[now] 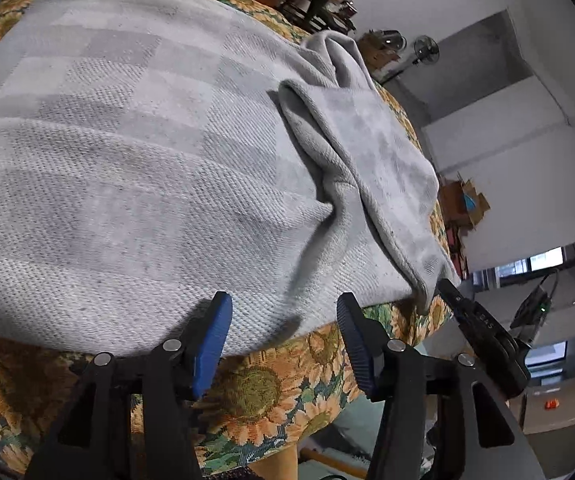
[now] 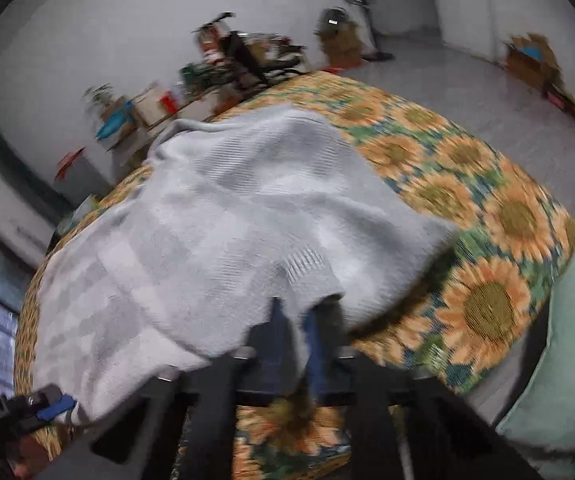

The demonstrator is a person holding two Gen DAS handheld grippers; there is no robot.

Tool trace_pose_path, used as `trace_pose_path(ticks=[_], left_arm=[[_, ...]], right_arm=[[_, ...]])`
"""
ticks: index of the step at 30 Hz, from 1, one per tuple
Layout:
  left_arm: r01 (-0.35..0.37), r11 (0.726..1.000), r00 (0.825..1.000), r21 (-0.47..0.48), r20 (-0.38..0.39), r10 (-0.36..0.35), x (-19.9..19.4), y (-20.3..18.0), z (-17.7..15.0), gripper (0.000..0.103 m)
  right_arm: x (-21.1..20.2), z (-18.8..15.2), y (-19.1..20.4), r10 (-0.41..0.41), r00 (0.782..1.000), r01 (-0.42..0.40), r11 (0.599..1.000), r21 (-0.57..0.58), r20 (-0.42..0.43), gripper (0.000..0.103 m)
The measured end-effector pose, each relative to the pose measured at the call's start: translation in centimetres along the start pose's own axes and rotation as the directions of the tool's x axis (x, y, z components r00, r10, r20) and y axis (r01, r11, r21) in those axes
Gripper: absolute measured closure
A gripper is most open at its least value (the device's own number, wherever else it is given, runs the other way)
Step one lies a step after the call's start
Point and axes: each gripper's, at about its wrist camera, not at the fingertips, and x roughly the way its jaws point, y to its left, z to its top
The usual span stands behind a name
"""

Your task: Fold clothes

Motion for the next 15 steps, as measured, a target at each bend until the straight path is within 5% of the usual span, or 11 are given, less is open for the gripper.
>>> trace_pose_path(ticks=[8,15], left_arm=[[0.038,0.999,0.999,0.008,-0.007,-0.038,-0.3,-0.2,-0.1,0.047],[0.038,0.999,0.999,0.019,-0.024,-0.037,-0.2,-0.1,-0.6,0.047]], right_arm=[[-7.4,0.2,-1.5,-0.017,0.983,0.01,0.999,0.044,0.181,0.101],[-6.2,-1.0,-1.3,-0.085,0.987,0.077,0.995,0.062,0.134,0.101]])
